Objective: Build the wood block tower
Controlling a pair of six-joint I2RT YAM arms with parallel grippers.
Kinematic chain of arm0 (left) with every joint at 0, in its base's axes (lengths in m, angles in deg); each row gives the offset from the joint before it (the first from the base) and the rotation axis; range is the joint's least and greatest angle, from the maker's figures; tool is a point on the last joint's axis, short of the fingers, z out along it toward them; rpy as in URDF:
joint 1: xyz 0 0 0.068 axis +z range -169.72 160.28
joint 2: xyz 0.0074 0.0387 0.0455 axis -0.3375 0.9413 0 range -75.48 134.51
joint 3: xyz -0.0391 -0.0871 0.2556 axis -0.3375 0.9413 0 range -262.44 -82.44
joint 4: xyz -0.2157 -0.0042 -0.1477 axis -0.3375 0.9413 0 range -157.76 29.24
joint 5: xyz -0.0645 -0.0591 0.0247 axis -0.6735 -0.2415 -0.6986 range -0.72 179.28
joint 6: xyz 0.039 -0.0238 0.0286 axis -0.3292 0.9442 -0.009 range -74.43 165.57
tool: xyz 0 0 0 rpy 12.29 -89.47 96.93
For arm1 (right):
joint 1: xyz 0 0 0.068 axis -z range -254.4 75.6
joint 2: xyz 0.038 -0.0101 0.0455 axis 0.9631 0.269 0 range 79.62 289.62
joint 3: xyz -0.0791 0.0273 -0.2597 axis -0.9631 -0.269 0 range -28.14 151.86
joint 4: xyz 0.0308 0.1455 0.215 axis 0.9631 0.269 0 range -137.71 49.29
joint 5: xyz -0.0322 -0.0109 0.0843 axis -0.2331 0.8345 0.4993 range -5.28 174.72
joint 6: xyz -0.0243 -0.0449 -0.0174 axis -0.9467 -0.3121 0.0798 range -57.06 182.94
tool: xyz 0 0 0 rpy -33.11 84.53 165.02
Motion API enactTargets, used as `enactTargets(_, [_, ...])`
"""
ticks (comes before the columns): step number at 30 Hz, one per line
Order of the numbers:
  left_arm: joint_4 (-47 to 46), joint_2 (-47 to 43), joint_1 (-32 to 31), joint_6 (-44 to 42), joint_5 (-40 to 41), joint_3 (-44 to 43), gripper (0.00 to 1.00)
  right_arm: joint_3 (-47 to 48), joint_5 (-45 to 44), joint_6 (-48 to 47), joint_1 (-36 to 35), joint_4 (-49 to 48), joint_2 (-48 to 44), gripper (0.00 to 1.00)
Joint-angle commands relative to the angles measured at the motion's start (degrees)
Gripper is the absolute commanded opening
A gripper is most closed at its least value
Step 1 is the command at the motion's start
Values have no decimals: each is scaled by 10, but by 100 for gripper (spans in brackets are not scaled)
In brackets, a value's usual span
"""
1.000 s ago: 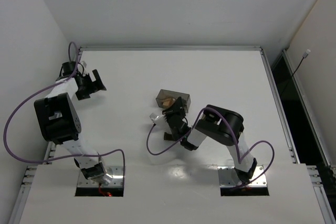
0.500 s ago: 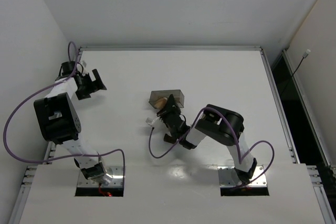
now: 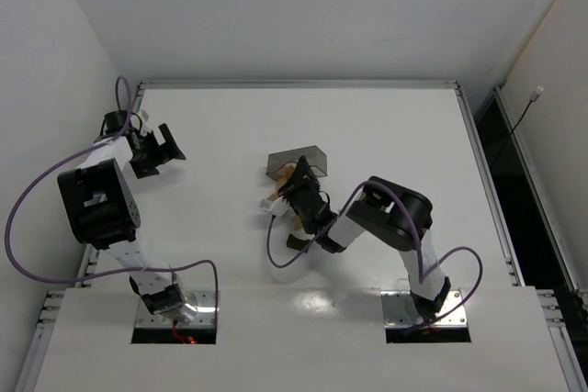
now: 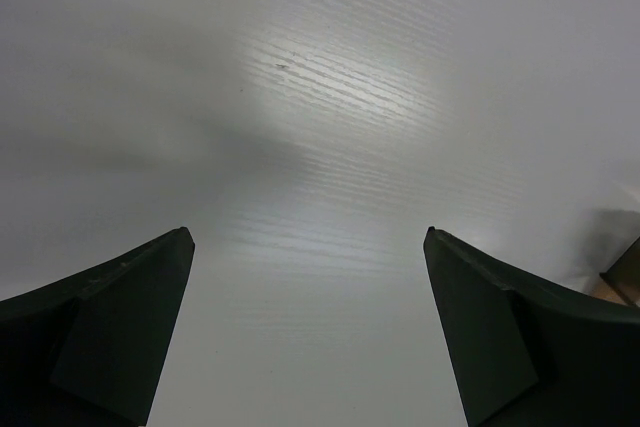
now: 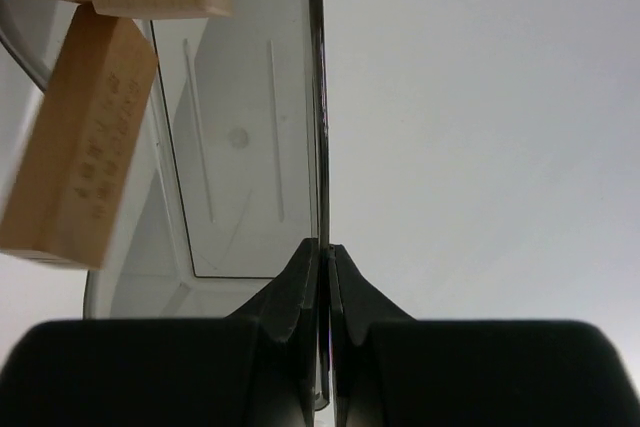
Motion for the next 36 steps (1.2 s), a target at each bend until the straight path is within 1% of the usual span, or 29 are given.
enactTargets(1, [-7,0,7,9,-20,-16,100,31,-5,-31,10,-296,-28,0])
enactTargets(6, [-7,0,7,9,-20,-16,100,37,-6,-31,10,-296,-37,0])
enactTargets(10, [-7,0,7,9,-25,-16,100,29,-13,-31,-19,-296,-61,0])
enactTargets(11, [-7,0,7,9,-25,-16,100,20,-2,-31,-19,-296,-61,0])
enactTargets(13, [-7,0,7,9,-31,-16,100,26,-22,-31,-33,-296,-67,0])
enactTargets(14, [-7,0,7,9,-31,-16,100,14,-8,-31,-34,-296,-67,0])
enactTargets(16, [-7,0,7,9,-31,-16,100,28,-24,-31,-34,-296,-74,0])
enactTargets(18, [-7,0,7,9,-31,-16,100,22,-13,-37,-34,-296,-74,0])
enactTargets(21, [-7,0,7,9,-36,-16,100,39,-20,-37,-21,-296,-68,0])
enactTargets(24, [-7,-6,7,9,-36,-16,100,65,-40,-37,-14,-296,-63,0])
enactTargets(25, [-12,-6,7,9,-36,-10,100,93,-65,-31,-14,-296,-49,0])
enactTargets(26, [-12,-6,7,9,-36,-10,100,114,-86,-25,2,-296,-41,0])
enactTargets(27, [-12,-6,7,9,-36,-10,100,136,-139,-20,10,-296,-33,0])
enactTargets(28, [-12,-6,7,9,-36,-10,100,179,-173,-9,16,-258,-27,0])
enactTargets(29, [-12,-6,7,9,-36,-10,100,194,-207,49,30,-214,-33,0])
enactTargets(30, [-12,-6,7,9,-36,-10,100,204,-256,103,37,-149,-48,0])
enactTargets(31, [-12,-6,7,9,-36,-10,100,220,-271,173,43,45,-69,0])
enactTargets(32, [-12,-6,7,9,-36,-10,100,239,-282,353,48,175,-91,0])
enactTargets(33, [-12,-6,7,9,-42,-10,100,265,-291,442,64,297,-113,0])
enactTargets(34, [-12,-6,7,3,-42,-15,100,326,-291,530,74,563,-113,0])
enactTargets(35, [-17,-6,7,3,-42,-15,100,369,-265,732,84,713,-113,0])
enactTargets(36, [-17,-6,7,-2,-42,-15,100,415,-180,813,118,834,-105,0])
